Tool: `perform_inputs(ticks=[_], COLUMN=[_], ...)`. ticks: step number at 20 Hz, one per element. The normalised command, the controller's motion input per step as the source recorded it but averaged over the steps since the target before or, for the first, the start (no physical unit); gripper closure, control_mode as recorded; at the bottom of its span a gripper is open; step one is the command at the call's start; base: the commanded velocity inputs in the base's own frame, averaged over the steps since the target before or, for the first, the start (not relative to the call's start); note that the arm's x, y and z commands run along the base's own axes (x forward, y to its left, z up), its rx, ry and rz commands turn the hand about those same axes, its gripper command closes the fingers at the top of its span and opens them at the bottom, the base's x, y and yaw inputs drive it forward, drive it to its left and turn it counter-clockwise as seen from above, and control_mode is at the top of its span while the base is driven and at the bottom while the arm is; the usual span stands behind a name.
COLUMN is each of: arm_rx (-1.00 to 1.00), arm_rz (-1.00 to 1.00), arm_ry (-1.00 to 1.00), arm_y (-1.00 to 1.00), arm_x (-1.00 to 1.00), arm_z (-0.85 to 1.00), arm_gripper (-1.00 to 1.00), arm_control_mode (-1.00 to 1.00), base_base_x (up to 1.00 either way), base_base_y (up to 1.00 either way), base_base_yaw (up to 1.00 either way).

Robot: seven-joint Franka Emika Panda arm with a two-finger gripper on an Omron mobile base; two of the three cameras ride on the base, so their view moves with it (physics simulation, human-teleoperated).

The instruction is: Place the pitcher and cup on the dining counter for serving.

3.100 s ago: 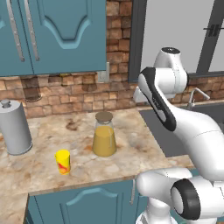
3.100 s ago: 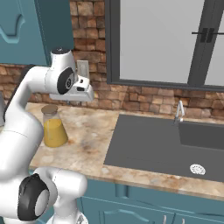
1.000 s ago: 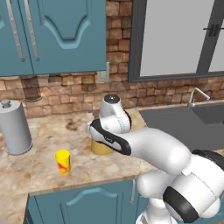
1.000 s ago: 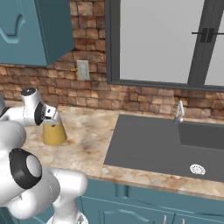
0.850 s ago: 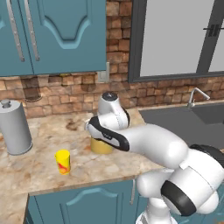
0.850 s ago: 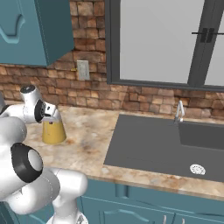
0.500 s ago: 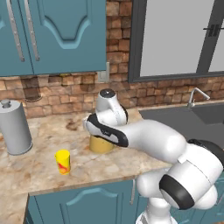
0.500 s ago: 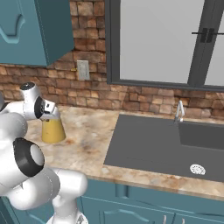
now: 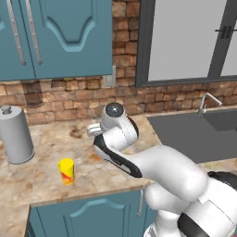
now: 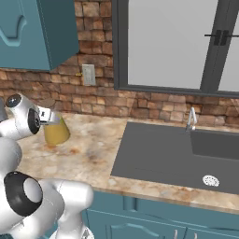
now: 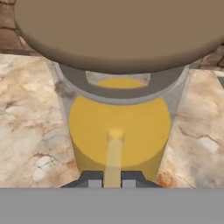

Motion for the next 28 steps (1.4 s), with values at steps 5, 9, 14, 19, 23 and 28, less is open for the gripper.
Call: perform_inputs(ticks=[5,9,14,19,23,28], arm_rx=[0.02,0.08,0.19,0.22,0.06,0.00], arm_rz=[0.00,0.00,0.02,0.02,-0.01,0.00], arm_ry=[-0.38,-0.15,-0.09,-0.06,-0.01,0.00], arm_y=[-0.36,-0.59,-0.99,-1.00,-0.47,0.00], arm_x=[-0.47,-0.47,-0.67,-0.68,-0.19,0.00], arm_z=[0.87,0.97,0.89,0.60,0.05,0.00], arm_gripper=[1.00,1.00,1.00,1.00,1.00,1.00], arm_control_mode=[-1.00,-1.00,-1.00,-1.00,-1.00,-1.00], base_base_x=[0.00,0.00,0.00,0.00,0.00,0.00], base_base_y=[0.00,0.00,0.00,0.00,0.00,0.00], base_base_yaw=[0.00,0.00,0.00,0.00,0.00,0.00])
